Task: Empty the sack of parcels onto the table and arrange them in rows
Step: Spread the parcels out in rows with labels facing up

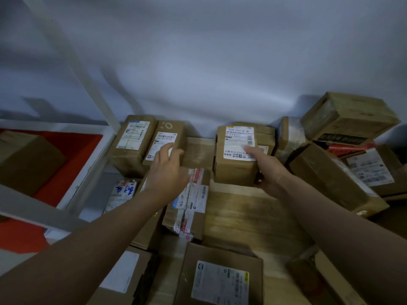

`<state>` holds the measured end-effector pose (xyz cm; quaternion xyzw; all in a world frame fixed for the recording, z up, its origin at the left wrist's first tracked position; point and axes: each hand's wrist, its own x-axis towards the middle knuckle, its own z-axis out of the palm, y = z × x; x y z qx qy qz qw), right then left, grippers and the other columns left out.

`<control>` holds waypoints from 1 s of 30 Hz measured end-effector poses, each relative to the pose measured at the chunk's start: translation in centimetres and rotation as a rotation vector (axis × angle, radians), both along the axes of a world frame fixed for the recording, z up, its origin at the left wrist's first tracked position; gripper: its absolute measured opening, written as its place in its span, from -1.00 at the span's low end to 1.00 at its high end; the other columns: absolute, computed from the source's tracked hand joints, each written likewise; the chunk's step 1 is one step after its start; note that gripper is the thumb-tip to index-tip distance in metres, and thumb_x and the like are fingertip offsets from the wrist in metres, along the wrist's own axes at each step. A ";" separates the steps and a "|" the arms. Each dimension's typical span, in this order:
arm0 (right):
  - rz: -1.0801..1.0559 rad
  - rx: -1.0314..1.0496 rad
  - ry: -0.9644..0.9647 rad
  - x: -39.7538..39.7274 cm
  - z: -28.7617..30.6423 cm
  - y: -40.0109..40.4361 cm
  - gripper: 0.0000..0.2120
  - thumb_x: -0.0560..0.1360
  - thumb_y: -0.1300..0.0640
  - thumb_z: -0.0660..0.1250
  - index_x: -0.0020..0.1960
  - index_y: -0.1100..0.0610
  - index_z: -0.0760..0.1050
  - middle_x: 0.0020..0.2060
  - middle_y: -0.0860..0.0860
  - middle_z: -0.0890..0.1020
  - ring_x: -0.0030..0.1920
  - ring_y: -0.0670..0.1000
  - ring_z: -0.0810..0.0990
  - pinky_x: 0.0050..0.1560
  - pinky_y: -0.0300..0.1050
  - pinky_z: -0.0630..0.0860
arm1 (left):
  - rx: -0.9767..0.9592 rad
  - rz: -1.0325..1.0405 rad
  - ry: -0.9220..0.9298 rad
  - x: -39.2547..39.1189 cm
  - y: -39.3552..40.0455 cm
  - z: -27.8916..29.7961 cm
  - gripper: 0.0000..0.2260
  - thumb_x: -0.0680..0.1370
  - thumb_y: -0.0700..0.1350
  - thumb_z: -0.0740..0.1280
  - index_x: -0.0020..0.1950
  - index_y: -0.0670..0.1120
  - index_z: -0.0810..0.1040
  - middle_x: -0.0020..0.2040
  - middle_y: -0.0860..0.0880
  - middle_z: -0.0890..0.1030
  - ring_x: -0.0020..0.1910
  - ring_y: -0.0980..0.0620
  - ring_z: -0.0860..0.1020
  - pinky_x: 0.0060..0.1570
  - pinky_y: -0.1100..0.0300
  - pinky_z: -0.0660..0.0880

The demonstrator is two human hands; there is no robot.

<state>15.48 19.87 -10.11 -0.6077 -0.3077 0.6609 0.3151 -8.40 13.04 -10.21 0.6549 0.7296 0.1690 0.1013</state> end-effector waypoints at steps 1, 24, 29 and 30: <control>-0.017 0.004 0.009 -1.0 -0.2 0.8 -0.66 0.48 -0.13 0.42 0.16 0.02 0.58 0.07 0.01 0.68 0.09 0.07 0.62 0.15 0.12 0.58 | -0.019 0.014 -0.021 -0.7 0.2 -0.3 -0.44 0.53 0.08 0.38 0.47 -0.04 0.30 0.56 -0.06 0.10 0.53 -0.10 0.08 0.42 -0.09 0.30; 0.562 0.339 -1.451 0.2 -6.5 13.5 0.02 0.40 -0.04 0.49 0.59 0.17 -0.09 0.57 0.10 0.07 0.55 0.19 0.04 0.50 0.17 0.08 | -0.155 -0.049 -0.213 -0.8 8.0 -5.2 -0.56 0.52 -0.03 0.41 0.36 -0.07 0.44 0.42 -0.05 0.29 0.44 -0.03 0.20 0.40 0.06 0.23; 0.679 0.448 -1.666 0.6 -6.1 13.8 -0.06 0.30 -0.10 0.51 0.52 0.15 0.12 0.37 0.17 0.25 0.39 0.24 0.21 0.41 0.18 0.22 | -0.168 -0.083 -0.171 0.0 7.6 -5.3 -0.59 0.52 -0.02 0.41 0.34 -0.05 0.47 0.38 -0.03 0.35 0.42 -0.01 0.26 0.39 0.11 0.23; 0.686 0.456 -1.681 0.5 -5.8 13.7 -0.09 0.27 -0.11 0.52 0.47 0.15 0.19 0.34 0.16 0.27 0.37 0.23 0.23 0.39 0.17 0.23 | -0.175 -0.086 -0.165 0.3 7.6 -5.3 -0.59 0.53 -0.02 0.40 0.35 -0.05 0.46 0.38 -0.03 0.36 0.41 -0.01 0.26 0.38 0.13 0.23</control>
